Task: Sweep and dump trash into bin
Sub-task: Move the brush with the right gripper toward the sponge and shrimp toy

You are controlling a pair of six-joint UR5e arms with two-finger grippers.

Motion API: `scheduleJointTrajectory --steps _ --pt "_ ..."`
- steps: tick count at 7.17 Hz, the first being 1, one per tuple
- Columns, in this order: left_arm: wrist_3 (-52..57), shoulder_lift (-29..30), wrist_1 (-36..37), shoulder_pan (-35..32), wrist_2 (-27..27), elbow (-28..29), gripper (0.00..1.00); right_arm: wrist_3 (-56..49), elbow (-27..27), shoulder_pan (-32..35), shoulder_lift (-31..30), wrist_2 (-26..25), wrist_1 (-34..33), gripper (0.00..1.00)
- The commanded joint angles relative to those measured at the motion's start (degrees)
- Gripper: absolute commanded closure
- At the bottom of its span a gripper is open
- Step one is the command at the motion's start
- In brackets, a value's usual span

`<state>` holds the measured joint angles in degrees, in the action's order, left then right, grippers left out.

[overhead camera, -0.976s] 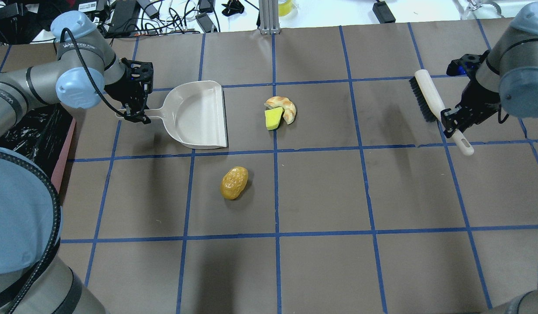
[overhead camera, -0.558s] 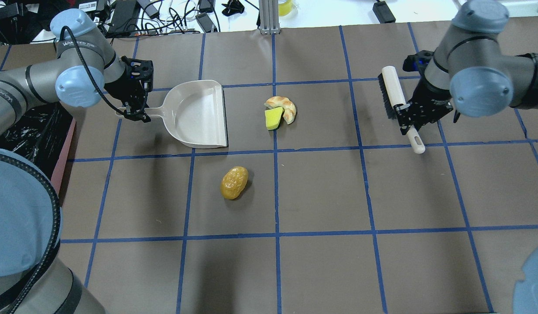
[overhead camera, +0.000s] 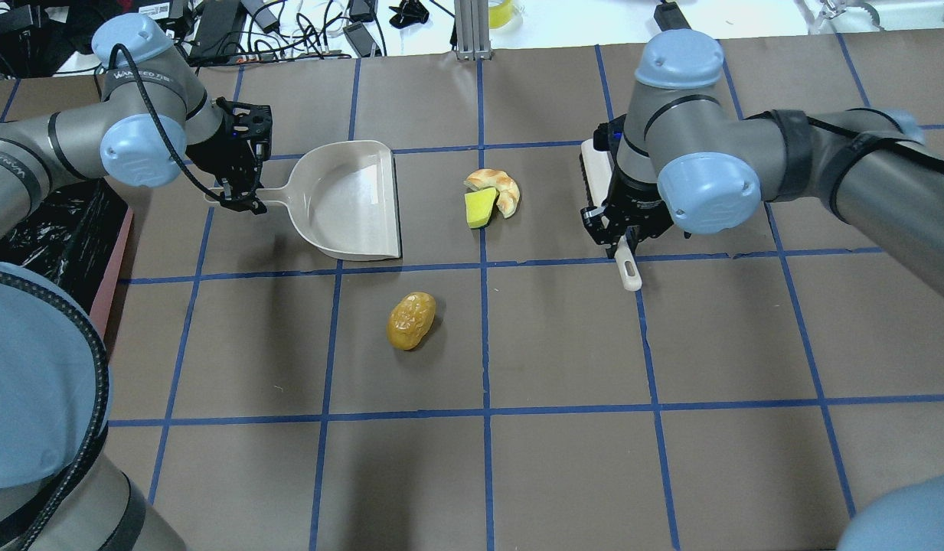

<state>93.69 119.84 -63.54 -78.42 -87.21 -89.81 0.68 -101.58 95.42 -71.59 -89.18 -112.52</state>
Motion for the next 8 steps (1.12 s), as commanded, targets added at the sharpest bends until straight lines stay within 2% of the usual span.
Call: scheduleJointTrajectory --steps 1,4,6,8 --pt "0.0 0.0 0.0 -1.6 -3.3 0.2 1.0 6.1 1.9 5.3 2.7 0.2 -0.2 1.0" --pt "0.0 0.0 0.0 -2.6 -4.7 0.2 1.0 9.7 6.3 9.1 7.2 0.2 -0.7 1.0" --pt "0.0 -0.1 -0.1 -2.7 -5.3 0.2 1.0 15.5 6.7 12.7 9.5 0.2 -3.9 1.0" --pt "0.0 -0.1 -0.1 -2.7 -5.3 0.2 1.0 23.0 11.0 16.6 12.3 0.8 -3.6 1.0"
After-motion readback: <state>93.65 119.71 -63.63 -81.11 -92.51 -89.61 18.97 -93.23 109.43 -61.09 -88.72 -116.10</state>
